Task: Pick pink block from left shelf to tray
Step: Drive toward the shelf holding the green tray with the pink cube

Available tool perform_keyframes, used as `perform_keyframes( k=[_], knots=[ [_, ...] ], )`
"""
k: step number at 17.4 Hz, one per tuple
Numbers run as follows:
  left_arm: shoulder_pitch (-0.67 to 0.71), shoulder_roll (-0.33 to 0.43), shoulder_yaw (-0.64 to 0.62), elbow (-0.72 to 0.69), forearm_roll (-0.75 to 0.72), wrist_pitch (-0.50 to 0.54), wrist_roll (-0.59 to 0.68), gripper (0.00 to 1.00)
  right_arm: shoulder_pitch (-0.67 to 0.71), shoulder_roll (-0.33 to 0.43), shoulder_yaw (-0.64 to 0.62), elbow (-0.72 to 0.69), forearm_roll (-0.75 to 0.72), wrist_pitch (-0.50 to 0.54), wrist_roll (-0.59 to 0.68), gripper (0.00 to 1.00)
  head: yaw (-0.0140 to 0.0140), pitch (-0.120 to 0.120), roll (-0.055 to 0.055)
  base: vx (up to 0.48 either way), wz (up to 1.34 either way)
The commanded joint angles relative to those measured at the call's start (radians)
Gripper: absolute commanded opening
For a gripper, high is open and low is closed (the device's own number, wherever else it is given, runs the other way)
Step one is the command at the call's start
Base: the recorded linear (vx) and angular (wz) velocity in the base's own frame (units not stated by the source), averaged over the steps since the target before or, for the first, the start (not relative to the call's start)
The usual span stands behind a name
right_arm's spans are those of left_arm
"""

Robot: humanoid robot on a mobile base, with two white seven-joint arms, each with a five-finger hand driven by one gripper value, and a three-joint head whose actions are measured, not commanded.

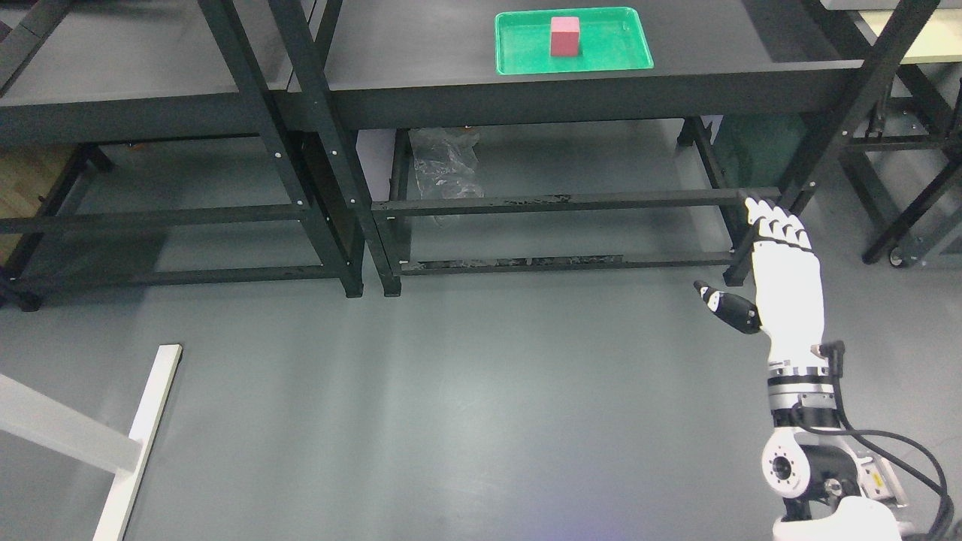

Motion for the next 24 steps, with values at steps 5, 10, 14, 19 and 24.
perform_keyframes(
  k=[5,10,14,19,24],
  knots=[
    [0.009,0.018,0.000,0.000,-0.002,-0.003,0.001,1.00,0.005,-0.017,0.020,-0.001,-0.003,0.000,0.003,0.99,0.0000,0.000,0.000,0.226,0.10],
    [0.009,0.018,0.000,0.000,-0.002,-0.001,0.001,1.00,-0.017,-0.017,0.025,-0.001,-0.004,0.000,0.006,0.99,0.0000,0.000,0.000,0.282,0.12],
    [0.009,0.018,0.000,0.000,-0.002,-0.003,0.001,1.00,-0.021,-0.017,0.037,0.000,-0.012,0.000,0.006,0.99,0.0000,0.000,0.000,0.322,0.12],
    [0.009,0.018,0.000,0.000,-0.002,-0.003,0.001,1.00,-0.023,-0.017,0.051,0.000,-0.043,-0.002,0.007,0.99,0.0000,0.000,0.000,0.295,0.16],
    [0.009,0.018,0.000,0.000,-0.002,-0.003,0.001,1.00,-0.023,-0.046,0.049,0.002,-0.153,-0.002,0.016,0.99,0.0000,0.000,0.000,0.318,0.08]
  ],
)
